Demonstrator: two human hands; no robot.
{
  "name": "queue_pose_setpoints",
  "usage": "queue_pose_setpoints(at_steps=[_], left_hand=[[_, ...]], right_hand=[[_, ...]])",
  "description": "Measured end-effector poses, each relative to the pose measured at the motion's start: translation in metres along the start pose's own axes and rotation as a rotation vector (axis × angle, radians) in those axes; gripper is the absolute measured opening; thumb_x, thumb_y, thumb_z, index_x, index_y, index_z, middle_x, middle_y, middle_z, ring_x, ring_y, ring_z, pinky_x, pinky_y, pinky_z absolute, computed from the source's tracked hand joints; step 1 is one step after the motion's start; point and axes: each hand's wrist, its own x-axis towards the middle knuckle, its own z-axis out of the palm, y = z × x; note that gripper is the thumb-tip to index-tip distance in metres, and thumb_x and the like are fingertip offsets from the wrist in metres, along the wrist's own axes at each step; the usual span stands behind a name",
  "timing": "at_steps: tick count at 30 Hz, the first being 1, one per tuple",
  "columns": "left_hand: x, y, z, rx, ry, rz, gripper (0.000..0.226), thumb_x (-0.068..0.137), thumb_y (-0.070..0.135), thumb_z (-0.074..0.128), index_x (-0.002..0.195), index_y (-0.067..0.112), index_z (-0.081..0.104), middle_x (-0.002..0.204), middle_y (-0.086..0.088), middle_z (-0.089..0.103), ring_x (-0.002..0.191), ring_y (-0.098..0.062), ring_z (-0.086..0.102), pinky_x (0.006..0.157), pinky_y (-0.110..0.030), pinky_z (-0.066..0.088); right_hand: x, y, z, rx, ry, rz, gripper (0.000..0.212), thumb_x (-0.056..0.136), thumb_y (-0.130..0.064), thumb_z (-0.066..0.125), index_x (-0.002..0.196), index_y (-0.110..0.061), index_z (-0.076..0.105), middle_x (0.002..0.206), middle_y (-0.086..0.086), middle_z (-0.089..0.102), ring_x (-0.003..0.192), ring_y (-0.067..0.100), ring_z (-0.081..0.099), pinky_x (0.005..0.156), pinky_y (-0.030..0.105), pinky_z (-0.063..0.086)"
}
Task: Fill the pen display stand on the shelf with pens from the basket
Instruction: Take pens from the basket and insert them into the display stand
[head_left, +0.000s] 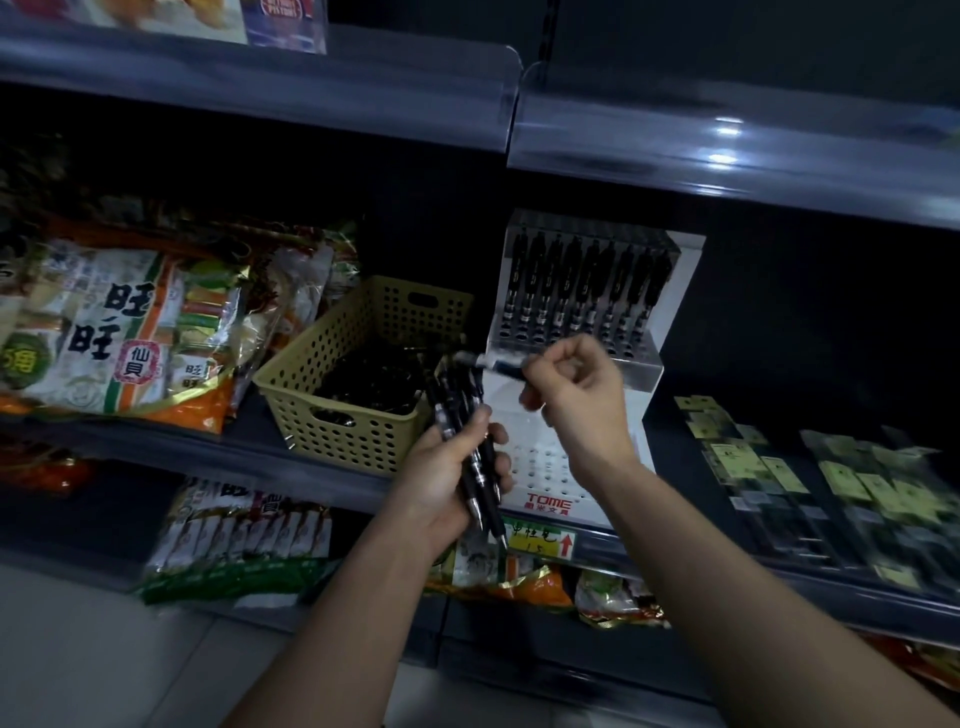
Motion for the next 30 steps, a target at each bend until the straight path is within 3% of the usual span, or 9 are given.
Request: queue_pose_setpoints(at_steps=[5,10,14,17,22,24,26,28,30], left_hand=[[0.006,0.0,-0.003,-0.046,0.075,0.096,0.016,0.093,0.019,0.053,0.1,0.005,0.058,0.076,-0.009,0.062,0.061,-0.018,0.059,0.049,-0.028,0.048],[0.004,-0.002,-0.002,-0.02,0.088,0.162,0.014,0.092,0.015,0.054,0.096,0.002,0.058,0.069,-0.01,0.064,0.053,-0.018,0.058,0.053,-0.031,0.05],[0.001,-0.005,0.002,0.05,0.126,0.174,0.008,0.092,0.011,0.056,0.095,0.007,0.062,0.083,-0.012,0.068,0.072,-0.027,0.064,0.07,-0.043,0.053],[-0.001,-0.008,0.006,0.139,0.124,0.196,0.009,0.094,0.007,0.053,0.095,0.012,0.061,0.081,-0.007,0.071,0.072,-0.023,0.069,0.069,-0.04,0.058],[-0.006,-0.009,0.01,0.288,0.011,0.174,0.009,0.095,0.004,0.051,0.096,0.012,0.054,0.074,-0.007,0.059,0.056,-0.016,0.059,0.052,-0.027,0.049],[-0.009,-0.011,0.012,0.299,-0.05,0.144,0.008,0.095,0.005,0.051,0.097,0.012,0.054,0.075,-0.007,0.061,0.056,-0.016,0.059,0.051,-0.027,0.048],[-0.011,-0.011,0.014,0.274,-0.101,0.122,0.009,0.094,0.005,0.052,0.098,0.012,0.055,0.077,-0.006,0.067,0.057,-0.016,0.062,0.051,-0.026,0.05],[-0.013,-0.009,0.016,0.25,-0.136,0.106,0.011,0.094,0.005,0.052,0.101,0.011,0.056,0.079,-0.005,0.072,0.059,-0.018,0.065,0.052,-0.027,0.052],[-0.015,-0.008,0.017,0.224,-0.168,0.091,0.013,0.093,0.005,0.052,0.105,0.01,0.056,0.085,-0.006,0.074,0.064,-0.022,0.068,0.054,-0.03,0.054]], right_hand=[[-0.006,0.01,-0.002,-0.089,-0.358,0.155,0.009,0.088,0.004,0.055,0.085,-0.005,0.055,0.05,0.004,0.057,0.041,0.01,0.049,0.041,0.016,0.035],[-0.001,0.009,-0.004,-0.141,-0.451,0.186,0.01,0.088,0.001,0.052,0.087,-0.007,0.046,0.052,0.016,0.06,0.041,0.023,0.05,0.04,0.023,0.032],[0.001,0.01,-0.009,-0.363,-0.521,0.19,0.009,0.086,-0.007,0.054,0.078,-0.009,0.05,0.051,0.015,0.06,0.041,0.023,0.052,0.044,0.026,0.034],[-0.001,0.009,-0.014,-0.447,-0.498,0.154,0.017,0.081,-0.024,0.057,0.076,-0.008,0.057,0.051,0.01,0.059,0.046,0.02,0.056,0.047,0.025,0.037],[0.002,0.007,-0.016,-0.241,-0.317,0.067,0.037,0.089,-0.031,0.065,0.06,-0.012,0.051,0.049,-0.007,0.039,0.043,0.003,0.035,0.048,0.018,0.03],[0.005,0.005,-0.018,-0.161,-0.331,0.088,0.033,0.088,-0.024,0.067,0.06,-0.011,0.053,0.052,-0.001,0.047,0.045,0.007,0.039,0.046,0.02,0.03],[0.008,0.005,-0.022,-0.126,-0.381,0.116,0.029,0.086,-0.023,0.069,0.074,0.001,0.058,0.062,0.014,0.049,0.045,0.016,0.039,0.044,0.025,0.028],[0.009,0.005,-0.026,-0.089,-0.414,0.154,0.03,0.088,-0.024,0.066,0.087,0.005,0.061,0.066,0.016,0.053,0.044,0.017,0.04,0.044,0.025,0.03],[0.01,0.006,-0.03,-0.044,-0.415,0.195,0.026,0.089,-0.023,0.064,0.086,0.002,0.06,0.068,0.011,0.055,0.046,0.014,0.042,0.044,0.023,0.033]])
